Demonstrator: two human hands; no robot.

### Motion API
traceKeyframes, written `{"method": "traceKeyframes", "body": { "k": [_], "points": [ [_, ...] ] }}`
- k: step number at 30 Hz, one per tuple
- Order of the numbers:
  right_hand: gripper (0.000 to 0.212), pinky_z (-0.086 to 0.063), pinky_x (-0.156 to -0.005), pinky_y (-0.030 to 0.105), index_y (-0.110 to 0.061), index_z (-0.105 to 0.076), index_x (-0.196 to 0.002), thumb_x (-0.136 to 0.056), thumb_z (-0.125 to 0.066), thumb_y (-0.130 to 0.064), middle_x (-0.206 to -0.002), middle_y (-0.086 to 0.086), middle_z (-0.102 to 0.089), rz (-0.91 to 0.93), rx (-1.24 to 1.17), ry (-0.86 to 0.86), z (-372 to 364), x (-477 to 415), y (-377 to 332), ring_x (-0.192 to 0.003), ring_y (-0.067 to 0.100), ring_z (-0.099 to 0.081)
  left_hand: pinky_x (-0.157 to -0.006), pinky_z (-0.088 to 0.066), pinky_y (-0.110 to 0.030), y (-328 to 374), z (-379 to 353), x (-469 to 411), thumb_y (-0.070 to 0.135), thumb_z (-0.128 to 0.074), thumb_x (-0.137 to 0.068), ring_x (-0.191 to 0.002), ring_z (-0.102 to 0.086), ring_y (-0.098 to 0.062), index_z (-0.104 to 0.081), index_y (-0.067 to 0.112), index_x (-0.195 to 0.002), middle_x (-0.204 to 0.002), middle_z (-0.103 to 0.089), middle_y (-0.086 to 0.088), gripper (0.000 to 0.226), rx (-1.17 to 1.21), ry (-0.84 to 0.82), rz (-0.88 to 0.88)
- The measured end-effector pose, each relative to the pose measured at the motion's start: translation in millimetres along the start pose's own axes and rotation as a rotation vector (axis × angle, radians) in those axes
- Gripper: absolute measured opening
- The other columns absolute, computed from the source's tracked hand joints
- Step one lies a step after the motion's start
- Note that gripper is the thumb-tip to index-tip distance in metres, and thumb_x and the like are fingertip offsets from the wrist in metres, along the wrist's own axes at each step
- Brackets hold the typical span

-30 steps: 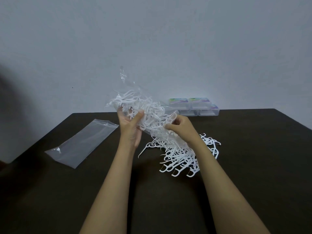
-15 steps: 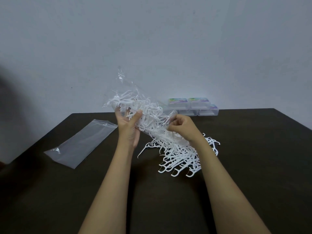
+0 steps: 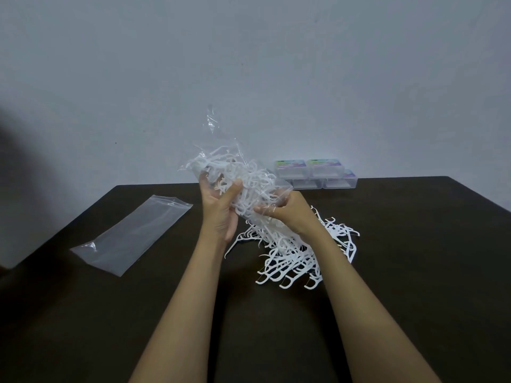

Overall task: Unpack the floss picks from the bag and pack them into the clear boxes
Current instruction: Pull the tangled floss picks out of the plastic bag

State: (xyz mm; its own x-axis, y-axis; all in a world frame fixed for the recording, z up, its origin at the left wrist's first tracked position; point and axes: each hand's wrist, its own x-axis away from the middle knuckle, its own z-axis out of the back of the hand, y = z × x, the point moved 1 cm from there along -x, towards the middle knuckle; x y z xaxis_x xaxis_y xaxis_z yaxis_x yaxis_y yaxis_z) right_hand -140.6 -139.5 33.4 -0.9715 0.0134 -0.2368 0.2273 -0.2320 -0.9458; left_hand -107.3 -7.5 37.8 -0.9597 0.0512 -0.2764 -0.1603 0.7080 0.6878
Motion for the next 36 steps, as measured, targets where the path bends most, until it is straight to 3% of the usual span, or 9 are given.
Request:
{"method": "traceKeyframes", "body": {
  "k": [3,7,10,16,19,25,29,33,36],
  "points": [
    [0.017,-0.055,-0.078,0.030,-0.013,-0.069,-0.092,-0.077,-0.071,-0.007,-0.091,0.002,-0.070,0.000,0.029,0.011,-2,-2,2,-0.083,0.019,-0.067,-0.099,-0.042,-0.050,1,2,-1,-0.014,-0.049,-0.084,-0.109,-0.055,-0.026,-0.028,0.029,-0.131,-0.119,-0.052,-0.006,0.067,-0.001,-0.005,0.010],
    [0.017,-0.055,-0.073,0.024,-0.006,-0.068,-0.095,-0.079,-0.068,-0.002,-0.089,0.002,-0.069,-0.020,0.036,0.009,0,-2,-1,-0.078,0.014,-0.066,-0.091,-0.047,-0.047,4,2,-1,-0.016,-0.048,-0.084,-0.105,-0.057,-0.025,-0.024,0.026,-0.137,-0.116,-0.053,-0.005,0.072,-0.029,0.005,0.001],
    [0.016,-0.053,-0.070,0.037,0.005,-0.065,-0.091,-0.080,-0.067,-0.005,-0.081,0.024,-0.065,-0.061,0.110,0.039,3,-2,0,-0.066,0.032,-0.057,-0.086,-0.050,-0.043,6,2,-2,-0.016,-0.048,-0.084,-0.107,-0.056,-0.025,-0.012,0.025,-0.145,-0.123,-0.048,-0.006,0.082,-0.009,0.041,0.011],
    [0.004,-0.035,-0.051,0.020,0.000,-0.057,-0.081,-0.082,-0.061,-0.001,-0.055,-0.003,-0.044,-0.107,0.149,0.011,8,-1,-1,-0.043,0.002,-0.039,-0.086,-0.051,-0.041,6,4,-3,-0.017,-0.047,-0.084,-0.104,-0.057,-0.022,-0.014,0.024,-0.145,-0.116,-0.051,-0.003,0.081,-0.004,0.041,0.006],
    [0.010,-0.041,-0.058,0.020,0.001,-0.058,-0.090,-0.081,-0.061,-0.003,-0.069,0.000,-0.055,-0.083,0.167,0.004,8,0,-1,-0.058,0.007,-0.050,-0.092,-0.047,-0.046,6,4,-4,-0.017,-0.047,-0.084,-0.104,-0.057,-0.022,-0.019,0.023,-0.142,-0.116,-0.051,-0.003,0.075,-0.007,0.054,-0.005],
    [0.019,-0.045,-0.061,0.021,-0.018,-0.056,-0.072,-0.079,-0.065,-0.003,-0.071,-0.001,-0.059,-0.073,0.141,0.024,10,0,-1,-0.064,0.012,-0.053,-0.098,-0.044,-0.045,7,11,-7,-0.016,-0.047,-0.085,-0.116,-0.051,-0.028,-0.018,0.025,-0.141,-0.137,-0.039,-0.014,0.075,0.004,0.095,-0.022],
    [0.016,-0.042,-0.061,0.024,-0.016,-0.055,-0.072,-0.080,-0.066,-0.006,-0.068,0.000,-0.055,-0.079,0.117,0.063,11,-1,2,-0.062,0.012,-0.048,-0.095,-0.045,-0.044,8,11,-6,-0.016,-0.048,-0.085,-0.110,-0.055,-0.025,-0.017,0.023,-0.144,-0.140,-0.039,-0.014,0.077,0.012,0.109,-0.034],
    [0.023,-0.048,-0.070,0.037,0.003,-0.062,-0.100,-0.078,-0.062,-0.002,-0.091,0.021,-0.064,-0.097,0.193,0.069,13,-2,4,-0.075,0.021,-0.053,-0.096,-0.045,-0.044,10,12,-6,-0.016,-0.048,-0.085,-0.108,-0.054,-0.022,-0.013,0.023,-0.145,-0.144,-0.035,-0.015,0.080,0.012,0.128,-0.041],
    [0.016,-0.045,-0.069,0.033,-0.007,-0.062,-0.091,-0.077,-0.061,0.002,-0.082,0.010,-0.061,-0.085,0.153,0.064,13,-1,3,-0.074,0.020,-0.050,-0.096,-0.044,-0.043,11,10,-5,-0.016,-0.047,-0.085,-0.108,-0.054,-0.021,-0.012,0.023,-0.145,-0.144,-0.034,-0.013,0.081,0.016,0.143,-0.039]
  ]
}}
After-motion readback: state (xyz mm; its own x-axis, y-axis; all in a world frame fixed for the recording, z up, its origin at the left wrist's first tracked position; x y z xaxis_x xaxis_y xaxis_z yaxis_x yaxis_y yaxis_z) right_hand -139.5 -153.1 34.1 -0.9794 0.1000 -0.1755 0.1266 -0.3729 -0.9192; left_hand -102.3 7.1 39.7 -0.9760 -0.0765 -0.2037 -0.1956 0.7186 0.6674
